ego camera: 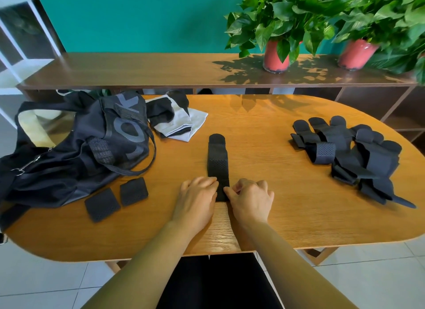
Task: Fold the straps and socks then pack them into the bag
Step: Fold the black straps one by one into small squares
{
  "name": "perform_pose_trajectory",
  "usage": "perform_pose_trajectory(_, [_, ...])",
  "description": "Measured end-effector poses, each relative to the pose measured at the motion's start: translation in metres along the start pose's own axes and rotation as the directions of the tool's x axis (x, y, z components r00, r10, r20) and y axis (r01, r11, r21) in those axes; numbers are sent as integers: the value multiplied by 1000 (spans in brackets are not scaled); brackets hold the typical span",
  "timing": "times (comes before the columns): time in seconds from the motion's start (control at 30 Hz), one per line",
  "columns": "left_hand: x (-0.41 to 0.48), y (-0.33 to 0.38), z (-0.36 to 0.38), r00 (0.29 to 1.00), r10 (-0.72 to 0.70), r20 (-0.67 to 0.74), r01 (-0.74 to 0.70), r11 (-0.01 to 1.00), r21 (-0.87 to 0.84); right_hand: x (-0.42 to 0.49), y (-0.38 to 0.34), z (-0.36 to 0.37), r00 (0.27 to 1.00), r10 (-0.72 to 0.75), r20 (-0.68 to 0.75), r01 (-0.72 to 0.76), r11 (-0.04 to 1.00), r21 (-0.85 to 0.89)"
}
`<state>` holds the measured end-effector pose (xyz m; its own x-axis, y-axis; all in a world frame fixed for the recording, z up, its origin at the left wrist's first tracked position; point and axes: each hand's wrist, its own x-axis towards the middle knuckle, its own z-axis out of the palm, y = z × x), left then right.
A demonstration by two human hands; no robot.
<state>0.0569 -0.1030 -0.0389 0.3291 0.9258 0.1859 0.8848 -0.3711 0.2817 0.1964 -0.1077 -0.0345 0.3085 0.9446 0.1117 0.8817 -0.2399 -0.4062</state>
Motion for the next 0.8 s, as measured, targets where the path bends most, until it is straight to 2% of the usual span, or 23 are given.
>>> perform_pose_trajectory(0.07, [-2,-5,-3,998,27,47,-26,999,-28,-2,5,2,996,-63,-58,68,994,88])
perform_pose_trajectory(0.13, [-2,-9,-10,990,64,122,-57,997,-60,-6,14,2,959,-252,-127,272,945,183])
perform_pose_trajectory(0.23, [-3,-14,-19,979,104,177,-90,992,-85,-17,25,-4,811,-581,-65,584,805,102])
perform_pose_trajectory(0.33, [-11,-15,-22,978,131,162,-108,984,-143,-18,33,-9,755,-655,-30,655,751,84])
perform_pose_trajectory(0.47, [-23,-13,-22,981,129,146,-102,979,-176,-24,36,-15,730,-683,-11,674,718,176])
perform_pose_trajectory(0.53, [-27,-13,-19,988,73,133,-44,976,-215,-30,33,-18,748,-663,3,644,728,236])
perform_pose_trajectory(0.67, [-27,-10,-19,994,-41,103,73,941,-330,-28,29,-16,866,-491,95,402,797,450])
perform_pose_trajectory(0.8, [-23,-3,-19,990,-131,46,138,919,-368,-21,24,-6,958,-255,129,133,798,588])
